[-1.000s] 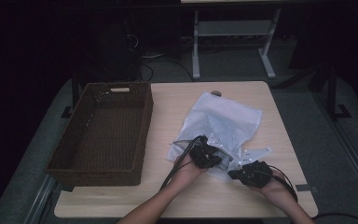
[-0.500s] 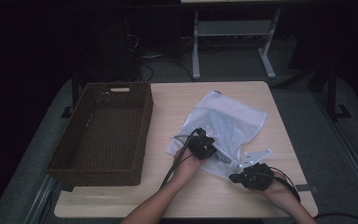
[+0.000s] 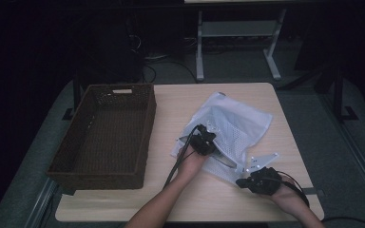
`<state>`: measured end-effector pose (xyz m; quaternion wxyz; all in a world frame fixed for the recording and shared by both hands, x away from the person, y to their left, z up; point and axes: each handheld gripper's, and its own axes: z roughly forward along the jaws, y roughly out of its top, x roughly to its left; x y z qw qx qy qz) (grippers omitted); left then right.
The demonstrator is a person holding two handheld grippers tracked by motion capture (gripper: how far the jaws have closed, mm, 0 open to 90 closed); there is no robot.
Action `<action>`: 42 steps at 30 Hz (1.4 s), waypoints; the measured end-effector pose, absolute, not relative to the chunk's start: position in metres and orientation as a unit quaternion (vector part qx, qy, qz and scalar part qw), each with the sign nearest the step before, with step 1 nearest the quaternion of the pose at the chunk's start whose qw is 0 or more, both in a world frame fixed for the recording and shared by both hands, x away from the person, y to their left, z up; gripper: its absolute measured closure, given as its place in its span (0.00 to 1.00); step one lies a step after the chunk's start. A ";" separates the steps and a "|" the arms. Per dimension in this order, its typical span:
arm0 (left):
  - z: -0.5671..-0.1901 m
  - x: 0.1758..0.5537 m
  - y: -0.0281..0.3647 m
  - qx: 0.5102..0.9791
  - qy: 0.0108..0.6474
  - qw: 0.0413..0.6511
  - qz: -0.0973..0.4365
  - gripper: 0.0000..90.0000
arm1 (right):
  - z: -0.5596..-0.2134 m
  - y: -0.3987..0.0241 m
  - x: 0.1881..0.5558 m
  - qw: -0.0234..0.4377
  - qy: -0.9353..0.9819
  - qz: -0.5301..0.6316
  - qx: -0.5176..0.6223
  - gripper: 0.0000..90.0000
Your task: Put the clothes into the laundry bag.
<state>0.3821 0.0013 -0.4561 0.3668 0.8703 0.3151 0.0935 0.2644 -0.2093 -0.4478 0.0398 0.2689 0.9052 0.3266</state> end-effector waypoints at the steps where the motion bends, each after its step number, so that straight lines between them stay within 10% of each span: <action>1: -0.455 0.380 0.003 0.869 0.316 0.370 0.089 1.00 | -0.448 -0.210 0.265 0.040 0.904 0.328 0.271 1.00; 14: -0.445 0.357 0.056 0.880 0.302 0.358 0.081 1.00 | -0.444 -0.215 0.267 0.049 0.897 0.336 0.282 0.98; 42: -0.464 0.413 0.025 0.862 0.357 0.337 0.125 1.00 | -0.446 -0.218 0.266 0.039 0.909 0.316 0.268 1.00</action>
